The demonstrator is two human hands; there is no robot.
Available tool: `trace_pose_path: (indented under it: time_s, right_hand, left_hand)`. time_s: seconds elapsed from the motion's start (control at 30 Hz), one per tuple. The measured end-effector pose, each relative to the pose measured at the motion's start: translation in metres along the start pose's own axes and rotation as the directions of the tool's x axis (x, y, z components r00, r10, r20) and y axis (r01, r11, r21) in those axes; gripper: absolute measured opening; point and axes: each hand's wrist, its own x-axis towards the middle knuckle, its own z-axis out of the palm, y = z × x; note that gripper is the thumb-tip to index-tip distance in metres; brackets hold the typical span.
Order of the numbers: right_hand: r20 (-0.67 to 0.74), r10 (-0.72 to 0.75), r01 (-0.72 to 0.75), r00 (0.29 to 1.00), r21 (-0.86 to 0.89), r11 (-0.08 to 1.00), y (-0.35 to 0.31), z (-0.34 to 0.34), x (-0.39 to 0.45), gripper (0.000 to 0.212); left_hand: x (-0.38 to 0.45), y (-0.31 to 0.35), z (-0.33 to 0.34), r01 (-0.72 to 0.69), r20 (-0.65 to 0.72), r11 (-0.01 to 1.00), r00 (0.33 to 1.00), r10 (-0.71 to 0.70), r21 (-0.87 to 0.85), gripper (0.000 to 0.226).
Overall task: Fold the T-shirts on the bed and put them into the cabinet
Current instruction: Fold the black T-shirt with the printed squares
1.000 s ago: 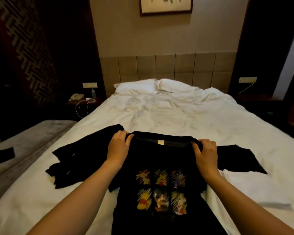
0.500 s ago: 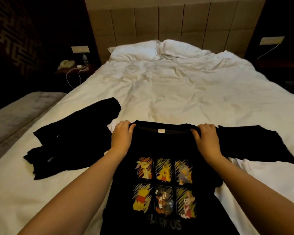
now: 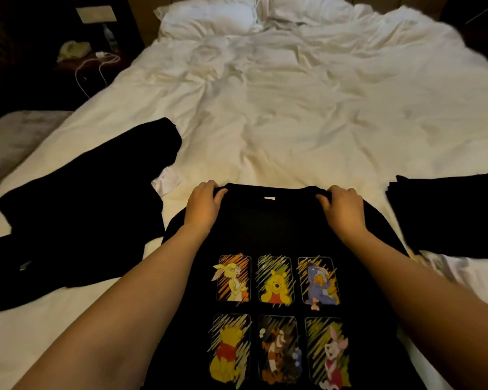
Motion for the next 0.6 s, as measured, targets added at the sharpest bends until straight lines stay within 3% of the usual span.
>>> trace_pose_path:
  time_s: [0.17,0.33,0.5,0.6]
  right_hand:
    - [-0.005,-0.015,0.015,1.0,-0.032,0.999,0.01,0.021,0.002,0.033]
    - [0.024,0.008,-0.01,1.0,0.091,0.996,0.012,0.017,-0.004,0.039]
    - [0.104,-0.007,-0.019,0.995,0.246,0.969,0.005,0.005,-0.044,0.058]
    - [0.145,0.025,-0.073,0.989,0.338,0.938,-0.01,-0.012,-0.079,0.055]
  left_hand:
    - [0.0,-0.007,0.013,-0.016,-0.049,0.998,0.999,0.019,0.064,0.029]
    - [-0.009,0.004,0.004,0.039,-0.059,0.977,0.998,-0.027,0.21,0.038]
    - [-0.043,0.011,-0.01,-0.044,0.044,0.976,0.998,0.035,0.212,0.041]
    - [-0.08,0.016,-0.024,-0.058,0.098,0.989,0.994,0.045,0.137,0.039]
